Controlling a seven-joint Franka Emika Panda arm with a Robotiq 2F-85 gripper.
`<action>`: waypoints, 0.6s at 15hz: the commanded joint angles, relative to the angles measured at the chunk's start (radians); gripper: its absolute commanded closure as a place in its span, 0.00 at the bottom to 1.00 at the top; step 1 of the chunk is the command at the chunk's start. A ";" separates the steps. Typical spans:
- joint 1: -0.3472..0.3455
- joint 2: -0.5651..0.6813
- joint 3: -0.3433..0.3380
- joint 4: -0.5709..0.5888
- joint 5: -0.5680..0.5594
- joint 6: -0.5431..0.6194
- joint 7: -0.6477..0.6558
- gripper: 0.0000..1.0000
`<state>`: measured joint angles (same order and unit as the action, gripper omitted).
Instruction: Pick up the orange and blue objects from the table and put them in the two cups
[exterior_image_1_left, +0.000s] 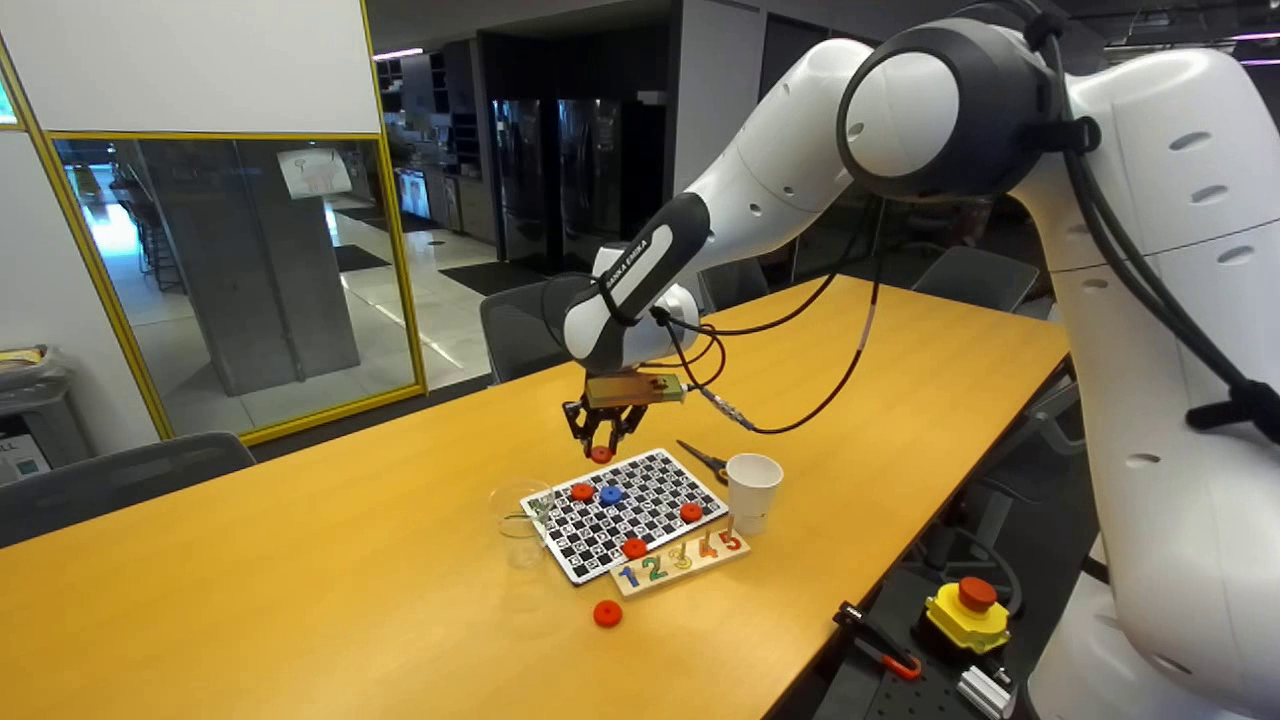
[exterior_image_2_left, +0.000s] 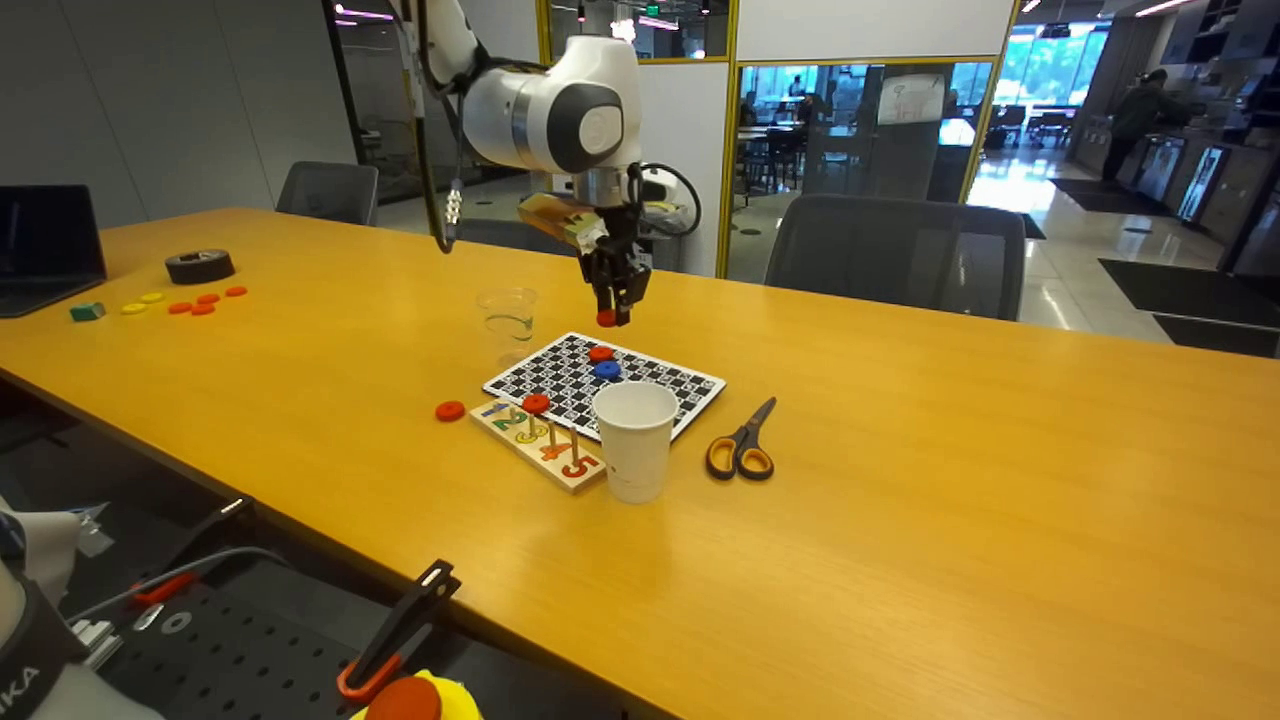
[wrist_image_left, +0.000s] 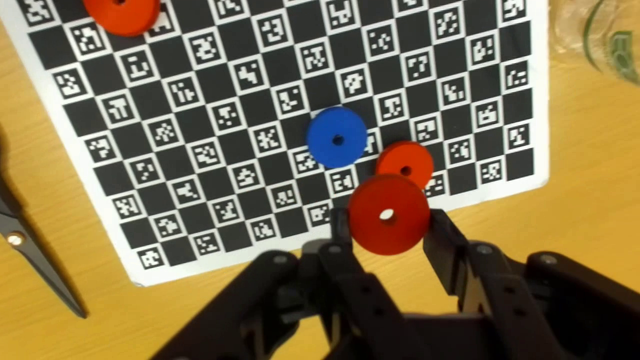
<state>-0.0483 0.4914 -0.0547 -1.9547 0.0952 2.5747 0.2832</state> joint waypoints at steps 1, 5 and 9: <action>0.031 -0.024 0.029 0.004 0.022 -0.013 -0.019 0.84; 0.077 -0.026 0.037 0.013 0.001 -0.007 0.002 0.84; 0.124 -0.038 0.017 0.014 -0.029 0.012 0.035 0.84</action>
<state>0.0400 0.4809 -0.0158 -1.9408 0.0915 2.5790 0.2873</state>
